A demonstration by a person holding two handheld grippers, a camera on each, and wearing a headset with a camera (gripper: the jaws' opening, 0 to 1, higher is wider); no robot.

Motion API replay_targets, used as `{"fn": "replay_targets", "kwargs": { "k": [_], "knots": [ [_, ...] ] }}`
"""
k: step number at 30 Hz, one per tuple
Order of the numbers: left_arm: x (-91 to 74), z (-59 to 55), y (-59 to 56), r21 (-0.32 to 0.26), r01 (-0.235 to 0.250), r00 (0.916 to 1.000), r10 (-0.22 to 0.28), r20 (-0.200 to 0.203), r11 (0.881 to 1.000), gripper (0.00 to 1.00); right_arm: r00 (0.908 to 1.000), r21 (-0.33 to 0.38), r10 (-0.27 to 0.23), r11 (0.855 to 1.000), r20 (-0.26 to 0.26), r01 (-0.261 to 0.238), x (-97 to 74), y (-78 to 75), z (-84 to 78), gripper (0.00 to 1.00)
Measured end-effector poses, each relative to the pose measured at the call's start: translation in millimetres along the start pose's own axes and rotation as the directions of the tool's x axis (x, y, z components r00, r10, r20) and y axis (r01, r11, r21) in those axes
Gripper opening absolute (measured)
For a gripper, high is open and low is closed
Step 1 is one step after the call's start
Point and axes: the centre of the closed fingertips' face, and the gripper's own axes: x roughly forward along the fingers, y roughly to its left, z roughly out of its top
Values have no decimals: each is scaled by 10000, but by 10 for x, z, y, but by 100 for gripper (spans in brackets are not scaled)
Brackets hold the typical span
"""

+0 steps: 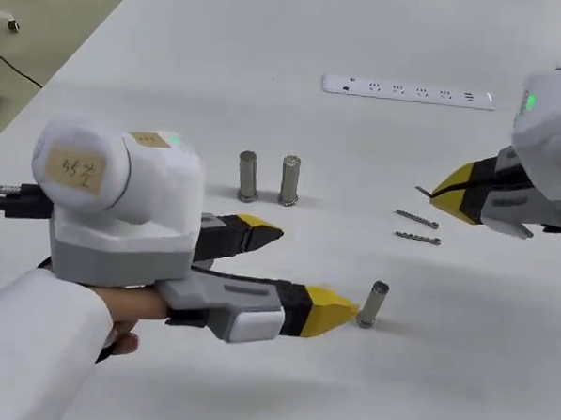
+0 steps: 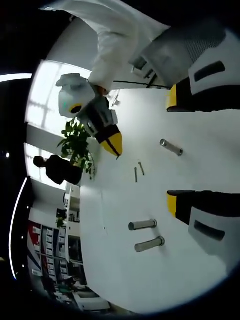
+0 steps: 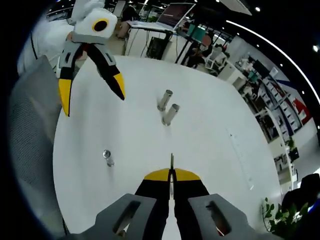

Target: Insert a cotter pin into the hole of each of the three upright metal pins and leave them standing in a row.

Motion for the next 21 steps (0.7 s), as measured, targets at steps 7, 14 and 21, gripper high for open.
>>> {"fn": "replay_targets", "kwargs": {
  "k": [7,14,21],
  "knots": [
    [62,206,-32,-982,540,9961,-468,742,9937,46,9973,-484,-159,9986,711,194,-95,142,194,0],
    [103,352,-43,-1383,1047,9914,-923,933,9848,29,9921,-692,-353,9966,1200,438,-152,225,313,0],
    [192,421,-105,-1563,1526,9864,-1406,850,9759,19,9927,-1091,-147,9936,1199,279,-119,361,293,0]
  ]
}}
